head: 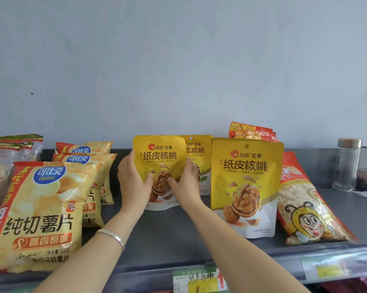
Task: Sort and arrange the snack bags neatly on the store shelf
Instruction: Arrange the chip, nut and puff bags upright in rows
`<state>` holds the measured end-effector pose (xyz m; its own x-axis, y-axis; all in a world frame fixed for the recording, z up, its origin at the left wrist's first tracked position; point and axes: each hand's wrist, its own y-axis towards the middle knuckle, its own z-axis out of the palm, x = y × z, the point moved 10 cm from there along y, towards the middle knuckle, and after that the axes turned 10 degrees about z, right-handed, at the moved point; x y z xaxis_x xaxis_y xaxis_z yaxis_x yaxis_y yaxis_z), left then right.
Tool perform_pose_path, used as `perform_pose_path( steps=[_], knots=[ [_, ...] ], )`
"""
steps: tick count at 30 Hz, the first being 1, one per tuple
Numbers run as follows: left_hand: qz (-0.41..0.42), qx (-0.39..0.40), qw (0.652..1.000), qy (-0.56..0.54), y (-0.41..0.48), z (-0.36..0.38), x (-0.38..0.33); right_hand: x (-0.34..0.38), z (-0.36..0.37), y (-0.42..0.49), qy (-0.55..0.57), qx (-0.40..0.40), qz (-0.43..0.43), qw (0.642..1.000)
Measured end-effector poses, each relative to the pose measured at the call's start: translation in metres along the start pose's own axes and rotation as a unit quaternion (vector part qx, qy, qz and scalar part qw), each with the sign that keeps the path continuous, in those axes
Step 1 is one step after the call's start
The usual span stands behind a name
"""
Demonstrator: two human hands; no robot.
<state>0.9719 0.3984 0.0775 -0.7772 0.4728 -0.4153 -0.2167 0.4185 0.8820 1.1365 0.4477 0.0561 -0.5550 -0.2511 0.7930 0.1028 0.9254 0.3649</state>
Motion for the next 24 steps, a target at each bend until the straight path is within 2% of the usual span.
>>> perform_pose_path(
  steps=[5,8,13,16,18,20,22,24],
  knots=[
    [0.013,0.002,0.999,0.031,-0.005,-0.007,-0.01,0.004,-0.007,-0.018,-0.039,0.024,-0.023,0.999],
    [0.035,0.038,0.999,0.008,-0.01,0.0,-0.031,0.011,-0.019,-0.033,-0.066,0.022,-0.082,0.994],
    [0.041,0.111,0.986,-0.114,-0.025,0.029,-0.085,0.021,-0.07,-0.069,-0.093,-0.079,-0.209,0.97],
    [0.032,0.16,0.974,-0.159,-0.039,0.053,-0.111,0.016,-0.115,-0.09,-0.123,-0.194,-0.252,0.94],
    [-0.02,0.213,0.953,-0.215,-0.053,0.074,-0.121,0.002,-0.148,-0.097,-0.134,-0.282,-0.233,0.921],
    [-0.094,0.252,0.934,-0.236,-0.068,0.095,-0.12,-0.026,-0.177,-0.094,-0.106,-0.317,-0.16,0.929],
    [-0.155,0.263,0.922,-0.236,-0.081,0.111,-0.113,-0.058,-0.187,-0.084,-0.077,-0.27,-0.068,0.957],
    [-0.197,0.268,0.912,-0.242,-0.092,0.123,-0.106,-0.079,-0.186,-0.079,-0.052,-0.205,-0.02,0.977]
  ],
)
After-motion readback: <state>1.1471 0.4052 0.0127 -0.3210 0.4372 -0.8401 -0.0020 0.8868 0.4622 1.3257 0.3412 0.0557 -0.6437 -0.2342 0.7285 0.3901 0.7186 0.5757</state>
